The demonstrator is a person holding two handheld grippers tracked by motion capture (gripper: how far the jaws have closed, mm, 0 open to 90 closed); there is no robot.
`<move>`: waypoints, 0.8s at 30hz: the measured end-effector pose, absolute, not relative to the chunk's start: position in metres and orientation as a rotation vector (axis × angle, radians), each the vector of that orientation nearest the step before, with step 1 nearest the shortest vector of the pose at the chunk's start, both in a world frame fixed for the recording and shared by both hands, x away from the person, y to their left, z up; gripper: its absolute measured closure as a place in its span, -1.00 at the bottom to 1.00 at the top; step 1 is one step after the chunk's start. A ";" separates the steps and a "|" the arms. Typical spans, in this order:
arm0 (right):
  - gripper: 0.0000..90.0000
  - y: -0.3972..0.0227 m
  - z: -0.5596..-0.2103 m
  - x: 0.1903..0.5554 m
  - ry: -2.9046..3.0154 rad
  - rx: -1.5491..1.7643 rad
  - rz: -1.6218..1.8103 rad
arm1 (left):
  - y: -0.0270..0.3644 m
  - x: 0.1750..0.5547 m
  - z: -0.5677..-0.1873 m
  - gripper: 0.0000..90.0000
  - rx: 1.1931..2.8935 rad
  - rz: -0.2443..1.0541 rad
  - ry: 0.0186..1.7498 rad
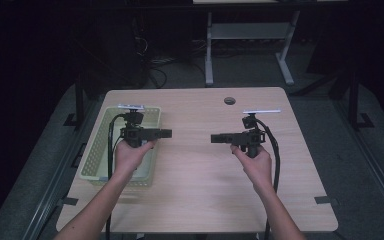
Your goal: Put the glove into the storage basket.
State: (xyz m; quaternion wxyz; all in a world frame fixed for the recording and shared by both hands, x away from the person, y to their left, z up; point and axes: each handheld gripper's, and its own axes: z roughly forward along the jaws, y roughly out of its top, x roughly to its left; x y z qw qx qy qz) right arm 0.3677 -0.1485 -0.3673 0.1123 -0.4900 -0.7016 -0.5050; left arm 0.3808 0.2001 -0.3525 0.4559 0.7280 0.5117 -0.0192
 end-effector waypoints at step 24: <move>-0.16 -0.197 -0.383 0.356 -1.980 -1.530 -1.522 | 0.170 0.374 -0.351 -0.35 1.809 -0.070 1.181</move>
